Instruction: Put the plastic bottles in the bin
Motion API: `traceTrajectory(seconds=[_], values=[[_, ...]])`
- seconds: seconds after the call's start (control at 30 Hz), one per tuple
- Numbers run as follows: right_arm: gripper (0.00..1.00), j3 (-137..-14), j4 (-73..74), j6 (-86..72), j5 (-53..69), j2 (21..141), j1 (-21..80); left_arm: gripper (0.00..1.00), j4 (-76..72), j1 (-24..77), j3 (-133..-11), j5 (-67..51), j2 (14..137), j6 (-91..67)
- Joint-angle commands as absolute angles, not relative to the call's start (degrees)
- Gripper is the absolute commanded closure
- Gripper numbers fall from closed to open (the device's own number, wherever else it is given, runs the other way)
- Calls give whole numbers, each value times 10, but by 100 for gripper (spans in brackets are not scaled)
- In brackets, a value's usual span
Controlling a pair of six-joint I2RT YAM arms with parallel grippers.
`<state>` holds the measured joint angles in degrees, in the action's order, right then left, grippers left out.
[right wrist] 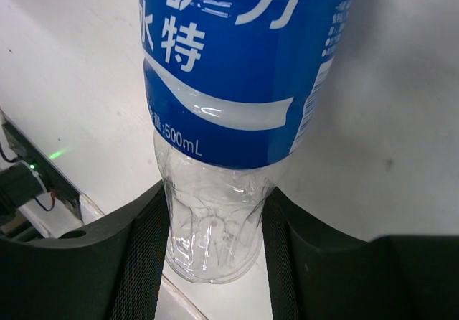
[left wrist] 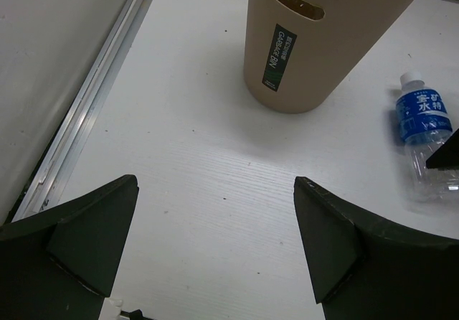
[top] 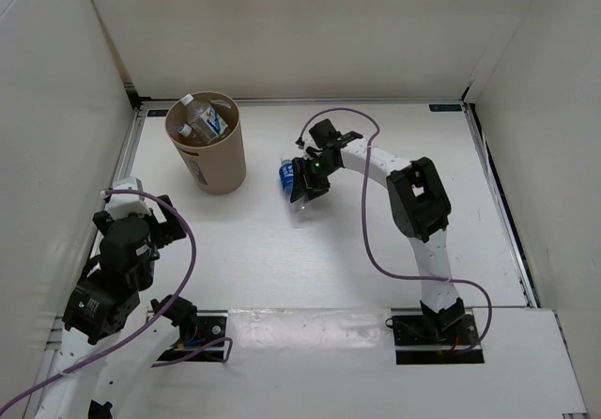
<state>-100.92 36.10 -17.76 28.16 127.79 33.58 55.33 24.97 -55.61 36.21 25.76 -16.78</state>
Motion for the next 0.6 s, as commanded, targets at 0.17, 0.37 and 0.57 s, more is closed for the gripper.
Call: traceTrajectory(seconds=[0.17, 0.37, 0.57], values=[[100, -901, 270, -172, 207, 1135, 359, 0, 552, 253, -555, 366, 258, -166], [100, -873, 240, -189, 186, 1079, 364, 0, 554, 254, -555, 366, 256, -166], [100, -861, 229, -191, 160, 1036, 370, 0, 555, 253, -557, 367, 251, -168]])
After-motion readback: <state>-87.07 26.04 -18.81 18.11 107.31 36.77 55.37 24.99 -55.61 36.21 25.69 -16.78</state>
